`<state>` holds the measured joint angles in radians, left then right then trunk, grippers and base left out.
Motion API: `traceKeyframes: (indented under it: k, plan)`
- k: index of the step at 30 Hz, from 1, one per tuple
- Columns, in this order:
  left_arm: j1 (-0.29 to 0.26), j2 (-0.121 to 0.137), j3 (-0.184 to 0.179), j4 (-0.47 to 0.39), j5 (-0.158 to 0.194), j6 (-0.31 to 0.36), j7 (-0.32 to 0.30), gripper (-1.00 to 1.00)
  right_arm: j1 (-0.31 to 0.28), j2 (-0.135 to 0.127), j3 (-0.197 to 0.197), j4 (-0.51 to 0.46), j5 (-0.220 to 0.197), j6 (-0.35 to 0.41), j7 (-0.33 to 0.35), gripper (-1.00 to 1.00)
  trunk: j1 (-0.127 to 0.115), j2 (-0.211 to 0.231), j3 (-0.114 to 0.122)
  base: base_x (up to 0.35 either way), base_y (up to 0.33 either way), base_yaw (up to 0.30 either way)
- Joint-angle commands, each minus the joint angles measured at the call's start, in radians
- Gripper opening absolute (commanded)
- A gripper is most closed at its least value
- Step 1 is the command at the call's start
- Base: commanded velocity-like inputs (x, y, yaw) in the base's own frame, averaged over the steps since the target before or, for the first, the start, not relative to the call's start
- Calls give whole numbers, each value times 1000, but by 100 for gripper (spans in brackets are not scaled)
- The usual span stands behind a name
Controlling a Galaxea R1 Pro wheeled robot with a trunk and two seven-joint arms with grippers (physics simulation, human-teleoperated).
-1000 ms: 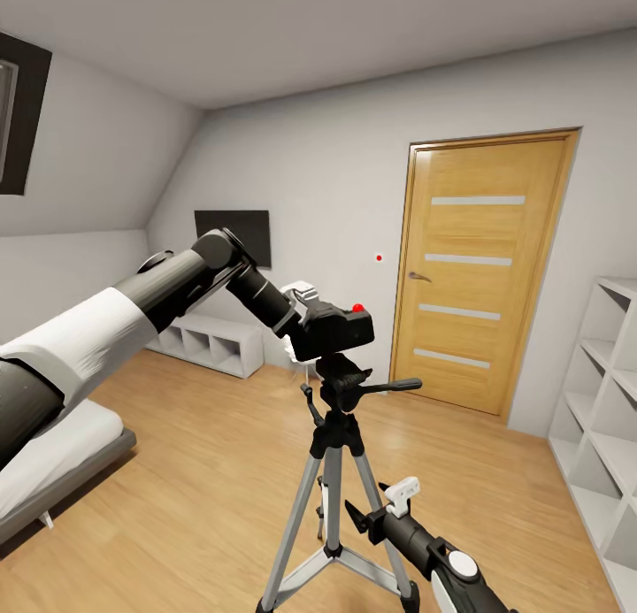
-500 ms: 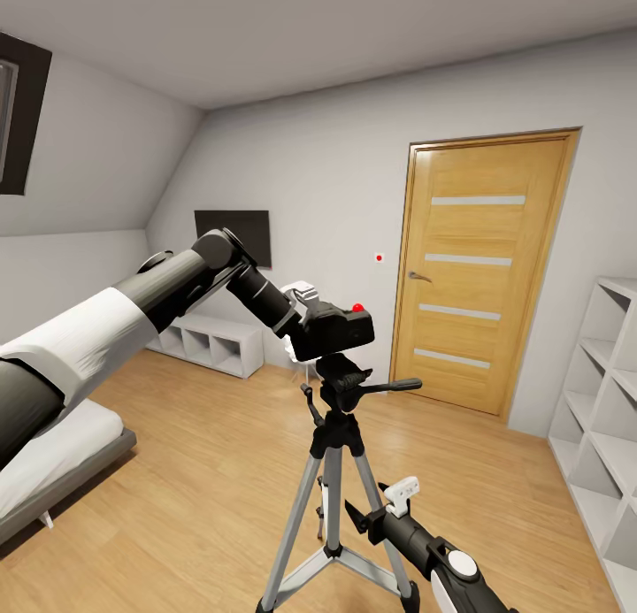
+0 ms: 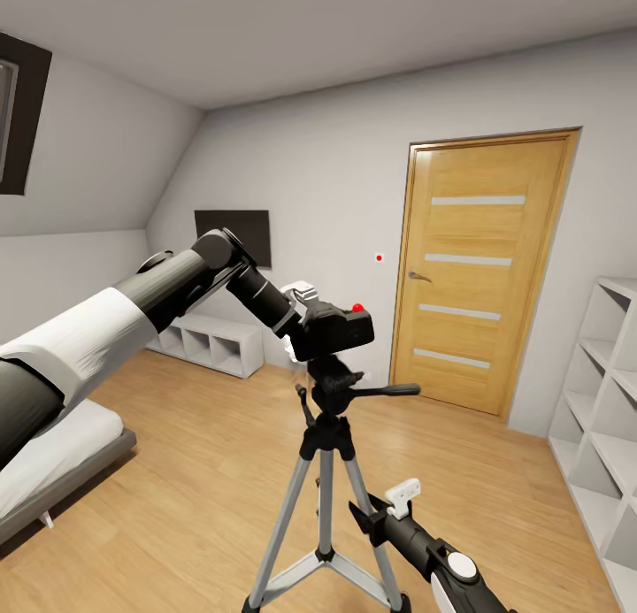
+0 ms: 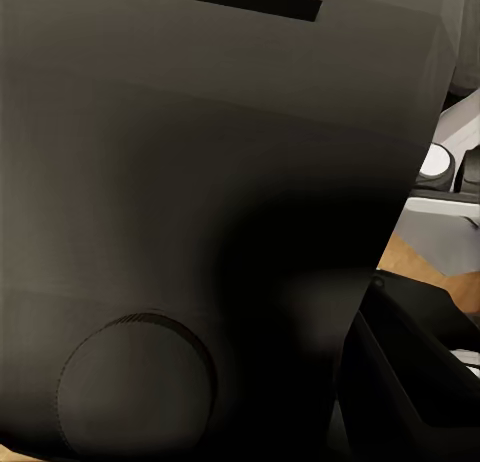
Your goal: Attach the digital camera to the camera tripod in the bedroom.
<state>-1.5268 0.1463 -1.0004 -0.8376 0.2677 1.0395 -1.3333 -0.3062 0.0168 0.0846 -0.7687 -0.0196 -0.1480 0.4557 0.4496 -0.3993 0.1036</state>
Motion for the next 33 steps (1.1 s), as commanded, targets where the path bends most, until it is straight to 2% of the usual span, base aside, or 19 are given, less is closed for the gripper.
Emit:
traceKeyframes:
  k: [1,16,25,33]
  plan:
    - [-1,1,-3,0,2,8,-3,-100,-1,0,0,1,-2,-2,1,-100,0,-1,0,0,0,0]
    - [-1,1,-3,-1,2,8,-3,-100,-2,8,0,3,0,-3,-63,-100,0,-1,0,0,0,0]
    - [-1,15,-3,-2,2,8,-3,-100,-5,21,2,20,7,-4,-99,-100,0,-1,0,0,0,0]
    - [-1,25,-3,-4,2,8,-3,-100,-27,27,52,60,37,-4,-156,-100,0,-1,0,0,0,0]
